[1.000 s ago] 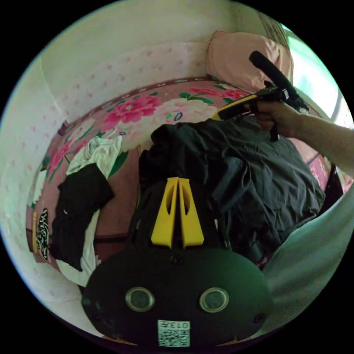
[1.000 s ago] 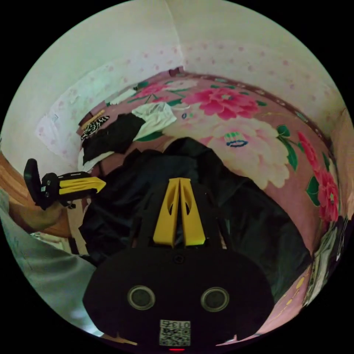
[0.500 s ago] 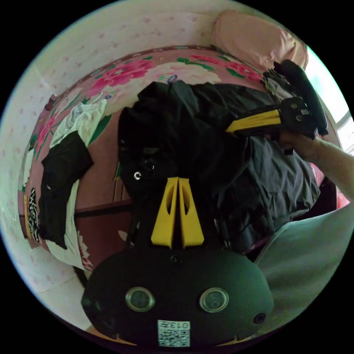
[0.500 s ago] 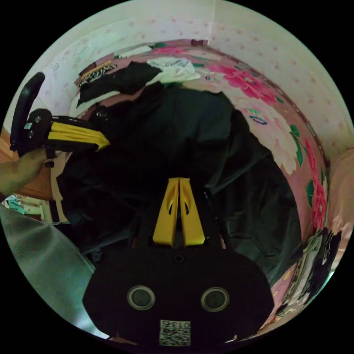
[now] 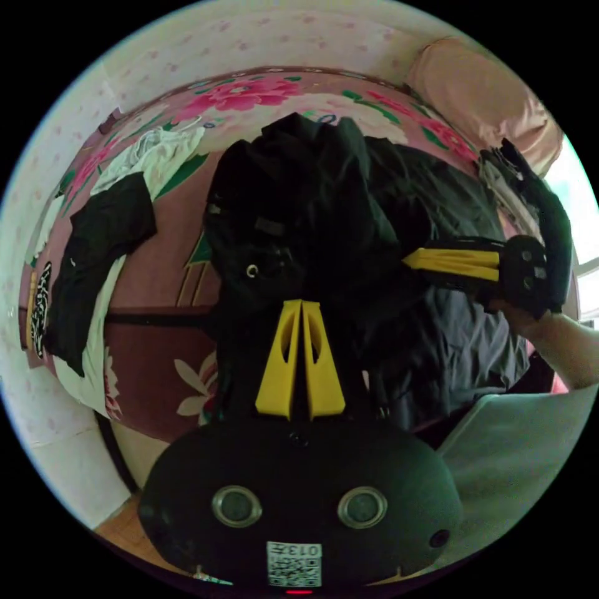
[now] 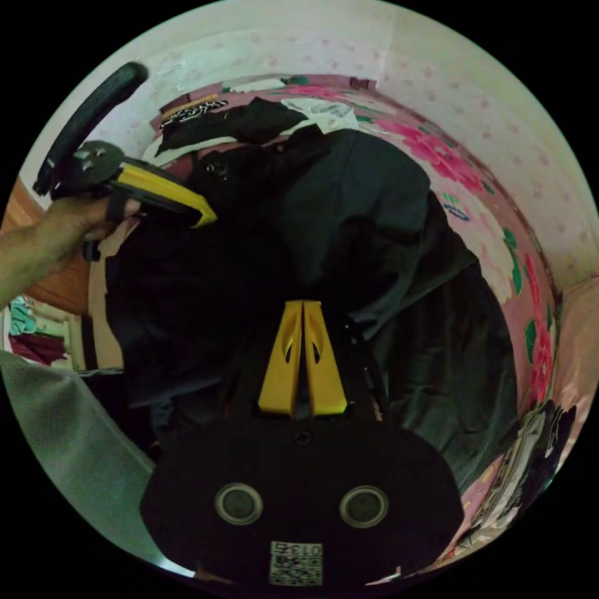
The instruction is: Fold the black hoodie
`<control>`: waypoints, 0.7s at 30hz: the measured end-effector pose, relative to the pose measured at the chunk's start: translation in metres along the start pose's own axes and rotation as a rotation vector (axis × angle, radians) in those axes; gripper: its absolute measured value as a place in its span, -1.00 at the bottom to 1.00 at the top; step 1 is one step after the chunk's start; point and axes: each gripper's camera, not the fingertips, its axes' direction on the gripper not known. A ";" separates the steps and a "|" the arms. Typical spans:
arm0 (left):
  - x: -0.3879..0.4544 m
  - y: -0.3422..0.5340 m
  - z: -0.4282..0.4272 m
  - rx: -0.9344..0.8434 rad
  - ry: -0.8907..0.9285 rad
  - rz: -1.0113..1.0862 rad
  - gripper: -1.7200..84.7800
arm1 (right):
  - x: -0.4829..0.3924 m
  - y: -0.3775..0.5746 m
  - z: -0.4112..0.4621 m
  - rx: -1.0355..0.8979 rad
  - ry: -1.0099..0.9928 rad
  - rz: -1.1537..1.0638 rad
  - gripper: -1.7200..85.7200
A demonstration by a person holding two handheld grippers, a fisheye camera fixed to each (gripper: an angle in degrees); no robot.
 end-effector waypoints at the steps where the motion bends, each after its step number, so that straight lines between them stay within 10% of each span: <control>1: -0.002 0.011 -0.014 0.034 -0.003 -0.010 -0.96 | 0.001 0.001 -0.016 -0.001 -0.016 0.025 -0.97; 11: -0.035 0.088 -0.046 0.110 -0.187 -0.194 -0.80 | -0.083 0.017 -0.103 0.272 0.102 -0.036 -0.97; 21: -0.083 0.086 0.002 -0.088 -0.064 -0.242 -0.73 | -0.124 -0.024 -0.072 0.050 0.100 -0.161 -0.96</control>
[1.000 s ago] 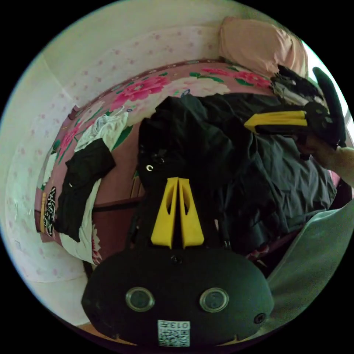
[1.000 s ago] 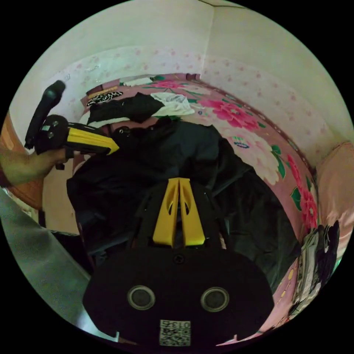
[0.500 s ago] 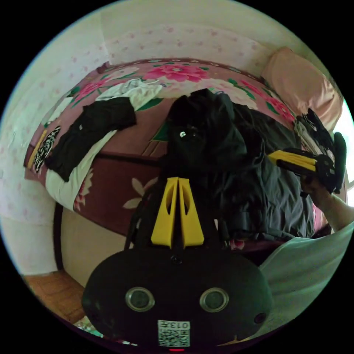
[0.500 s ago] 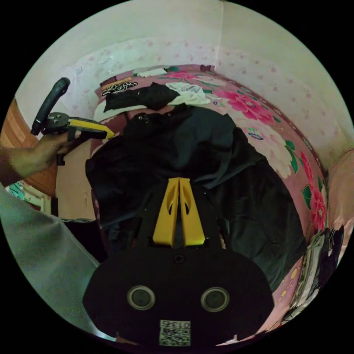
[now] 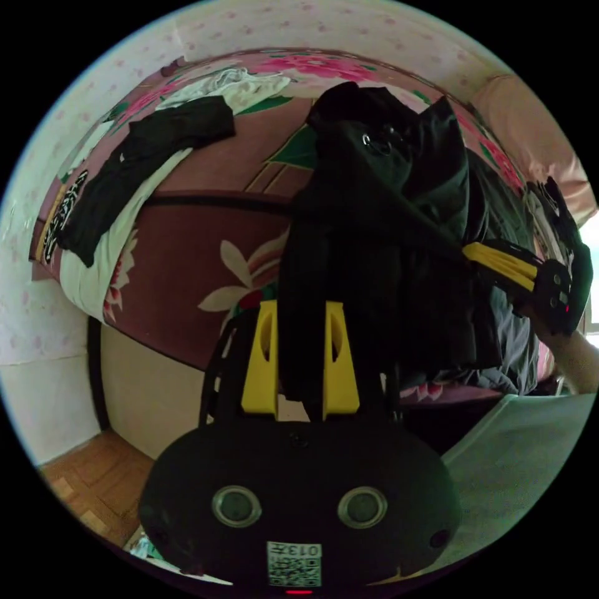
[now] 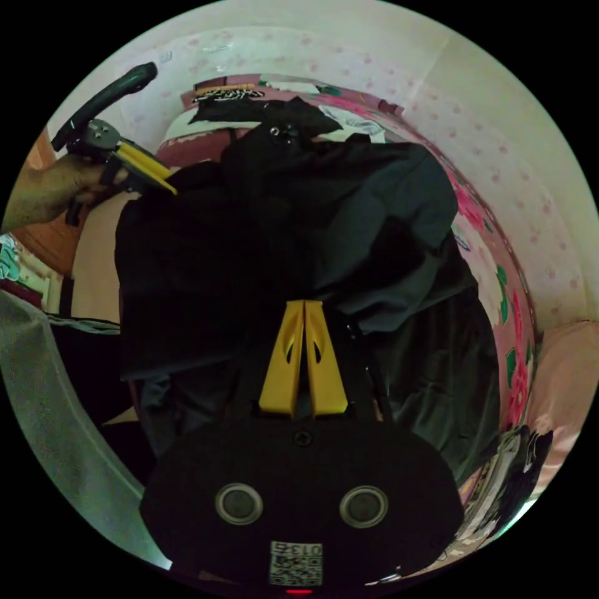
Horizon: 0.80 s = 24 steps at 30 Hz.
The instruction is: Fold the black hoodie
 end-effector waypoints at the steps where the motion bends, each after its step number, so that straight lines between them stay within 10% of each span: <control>1: -0.003 0.000 -0.004 -0.014 0.032 0.053 -0.74 | -0.001 -0.006 -0.003 -0.029 -0.017 0.017 -0.97; 19: 0.062 -0.155 -0.076 0.463 0.085 0.711 -0.72 | -0.113 -0.090 -0.074 0.026 0.137 0.186 -0.96; 24: 0.024 -0.220 -0.011 0.155 0.126 0.634 -0.76 | -0.119 -0.098 -0.034 -0.181 0.124 0.228 -0.96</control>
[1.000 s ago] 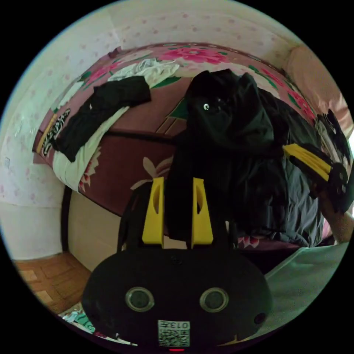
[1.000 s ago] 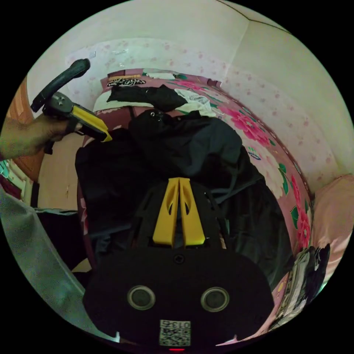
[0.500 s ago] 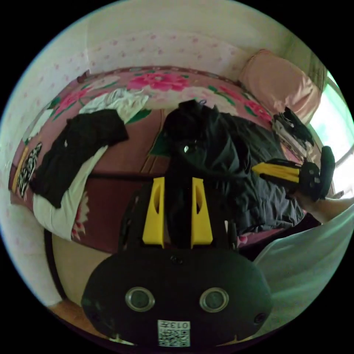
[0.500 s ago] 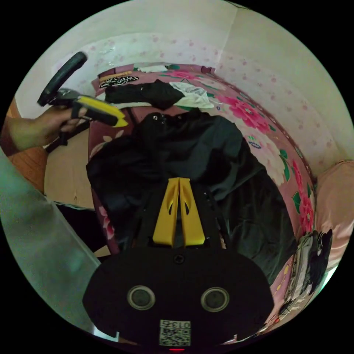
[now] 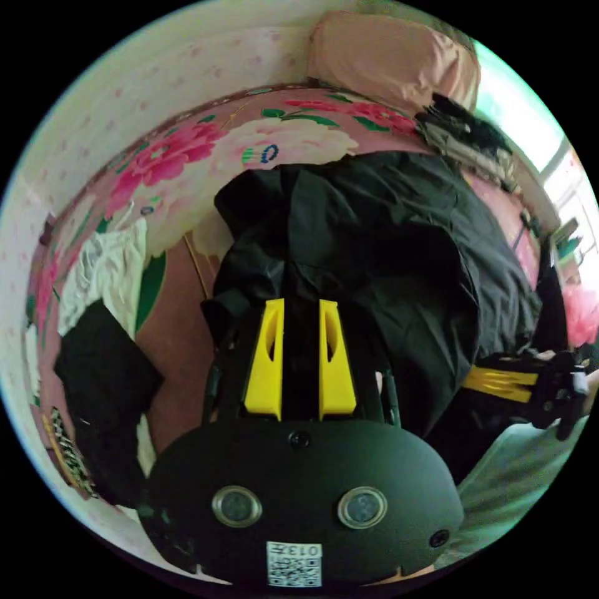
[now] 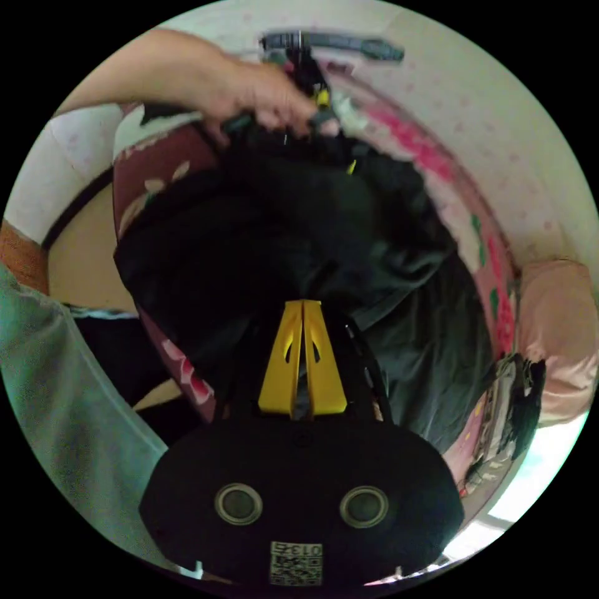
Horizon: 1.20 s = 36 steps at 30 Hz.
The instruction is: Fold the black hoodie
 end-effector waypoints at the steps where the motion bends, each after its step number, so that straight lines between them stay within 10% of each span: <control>1: -0.020 0.004 -0.009 0.055 0.070 -0.071 -0.77 | 0.003 -0.003 0.015 -0.101 -0.072 0.025 -0.95; 10: -0.139 0.025 -0.054 0.240 0.149 -0.255 -0.59 | -0.036 -0.013 -0.048 0.291 -0.224 0.007 -0.68; 23: -0.198 -0.150 0.105 -0.068 0.316 -0.180 -0.36 | -0.197 0.001 0.078 0.063 -0.098 -0.448 -0.55; 36: -0.218 -0.199 0.214 -0.237 0.561 -0.233 -0.80 | -0.136 0.086 0.172 0.097 -0.403 -0.137 -0.91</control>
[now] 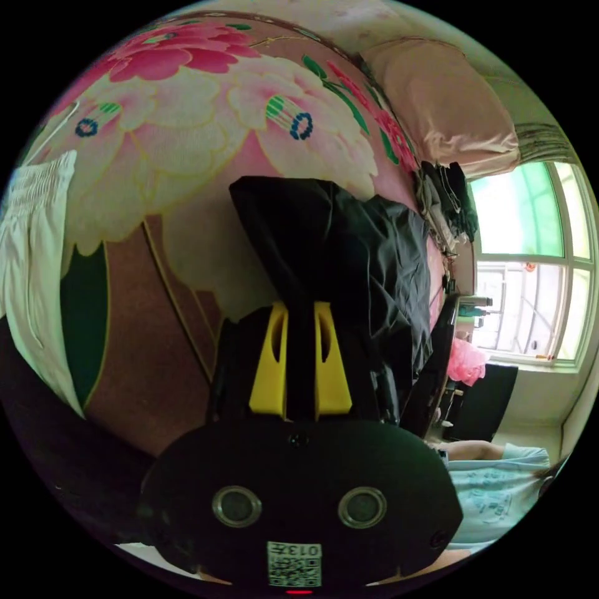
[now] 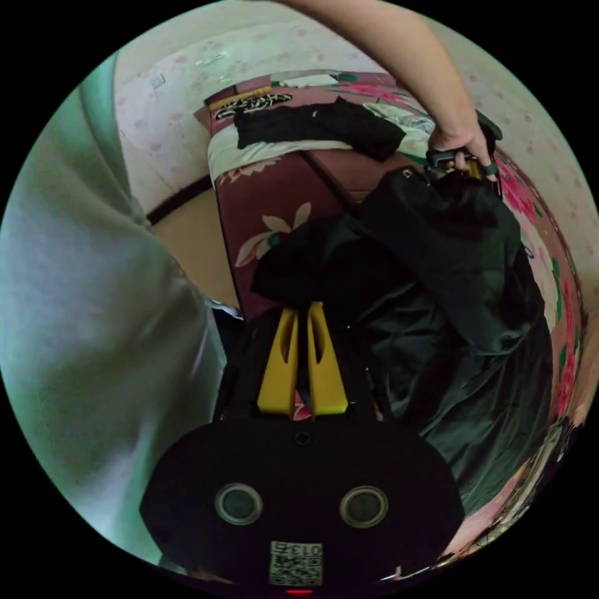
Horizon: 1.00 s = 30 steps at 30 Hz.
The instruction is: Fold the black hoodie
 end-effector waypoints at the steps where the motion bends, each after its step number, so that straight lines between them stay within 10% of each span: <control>1: 0.005 -0.005 0.000 -0.001 -0.011 0.020 -0.81 | 0.004 0.016 -0.001 0.033 -0.010 -0.003 -0.92; 18: 0.214 -0.116 0.061 -0.094 -0.261 0.104 -0.83 | 0.152 0.442 0.014 0.853 -0.418 0.594 -0.91; 30: 0.473 -0.290 0.437 -0.552 -0.647 0.459 -0.81 | 0.171 0.814 0.227 1.514 -0.883 1.445 -0.89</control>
